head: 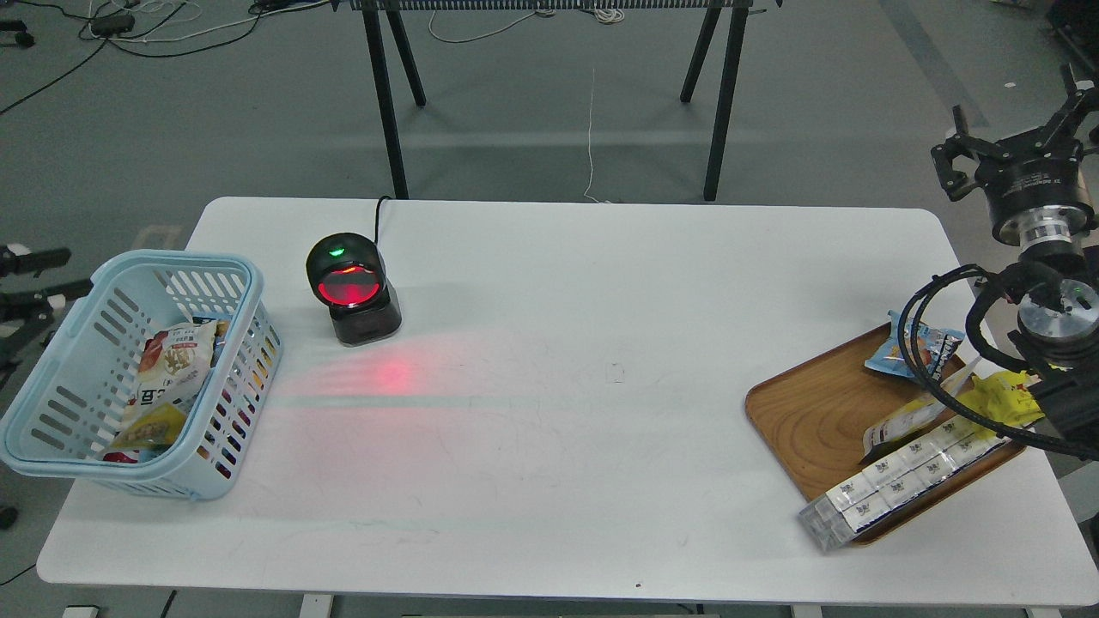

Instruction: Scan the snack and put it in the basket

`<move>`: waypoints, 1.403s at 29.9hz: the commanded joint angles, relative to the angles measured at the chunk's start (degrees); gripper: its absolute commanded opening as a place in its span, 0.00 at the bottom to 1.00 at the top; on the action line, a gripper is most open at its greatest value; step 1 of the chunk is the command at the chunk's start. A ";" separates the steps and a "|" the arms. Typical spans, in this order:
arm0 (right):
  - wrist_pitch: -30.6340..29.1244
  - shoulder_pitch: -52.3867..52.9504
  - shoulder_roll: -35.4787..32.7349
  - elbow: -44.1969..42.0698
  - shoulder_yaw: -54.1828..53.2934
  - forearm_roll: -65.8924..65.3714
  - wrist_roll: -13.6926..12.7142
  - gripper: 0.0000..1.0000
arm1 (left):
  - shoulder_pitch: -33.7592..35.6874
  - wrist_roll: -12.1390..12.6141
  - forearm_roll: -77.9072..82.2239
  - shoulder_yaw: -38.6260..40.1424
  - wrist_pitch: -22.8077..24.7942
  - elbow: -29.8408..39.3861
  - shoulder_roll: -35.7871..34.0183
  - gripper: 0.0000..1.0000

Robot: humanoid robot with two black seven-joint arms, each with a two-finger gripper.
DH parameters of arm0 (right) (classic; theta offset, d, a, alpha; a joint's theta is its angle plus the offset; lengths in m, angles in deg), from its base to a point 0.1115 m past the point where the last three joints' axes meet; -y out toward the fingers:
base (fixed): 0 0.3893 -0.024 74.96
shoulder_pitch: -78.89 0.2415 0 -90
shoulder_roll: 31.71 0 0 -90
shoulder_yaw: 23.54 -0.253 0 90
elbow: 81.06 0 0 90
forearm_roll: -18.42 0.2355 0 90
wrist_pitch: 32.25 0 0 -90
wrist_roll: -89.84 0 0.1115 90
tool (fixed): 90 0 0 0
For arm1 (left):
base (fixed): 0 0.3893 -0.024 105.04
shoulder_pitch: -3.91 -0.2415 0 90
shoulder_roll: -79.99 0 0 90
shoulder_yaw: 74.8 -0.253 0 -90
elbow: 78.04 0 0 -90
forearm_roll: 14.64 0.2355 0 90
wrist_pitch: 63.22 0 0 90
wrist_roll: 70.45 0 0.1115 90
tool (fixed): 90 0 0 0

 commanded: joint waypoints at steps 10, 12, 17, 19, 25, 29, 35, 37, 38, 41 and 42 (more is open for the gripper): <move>-0.37 3.09 -0.68 -0.52 -0.36 -0.09 0.09 0.99 | 0.91 0.00 -53.78 18.42 23.22 -15.39 21.64 1.00; -0.10 3.44 -0.86 -0.79 -0.36 -0.09 0.00 0.99 | 0.91 0.00 -60.30 20.45 26.04 -19.78 25.24 1.00; -0.19 4.23 -1.74 -0.53 -0.01 -0.18 -0.26 0.99 | 0.91 0.00 -69.54 25.45 32.81 -32.86 36.65 1.00; -0.63 4.14 -1.74 -0.26 0.00 -0.18 -0.44 0.99 | 0.73 0.00 -72.26 27.22 34.83 -38.49 41.84 1.00; -1.94 4.06 -1.21 -0.09 -0.18 -0.09 -0.79 0.99 | 0.64 0.00 -82.72 30.65 43.88 -56.16 55.03 1.00; -2.03 4.05 -0.95 -0.26 -0.36 -0.09 -1.31 0.99 | 0.91 0.00 -87.56 32.75 48.72 -65.04 62.42 1.00; -2.04 4.06 -0.42 -0.79 -0.53 -0.09 -2.11 0.99 | 0.30 2.77 -95.56 38.73 49.48 -67.26 66.82 1.00; -2.03 4.14 0.01 -0.88 -0.62 -0.09 -2.02 0.99 | -0.23 4.00 -97.14 39.26 49.48 -67.43 67.70 1.00; -2.03 4.14 0.28 -0.88 -0.79 -0.09 -1.93 0.99 | -0.67 4.10 -98.19 39.35 49.48 -67.43 67.79 1.00; -2.03 3.97 0.37 -1.05 -1.15 -0.09 -1.84 0.99 | -1.47 4.27 -103.37 39.35 49.48 -67.43 68.32 1.00; -2.03 3.97 0.46 -1.23 -1.15 -0.09 -1.84 0.99 | -1.47 4.53 -104.87 39.35 49.48 -67.35 68.58 1.00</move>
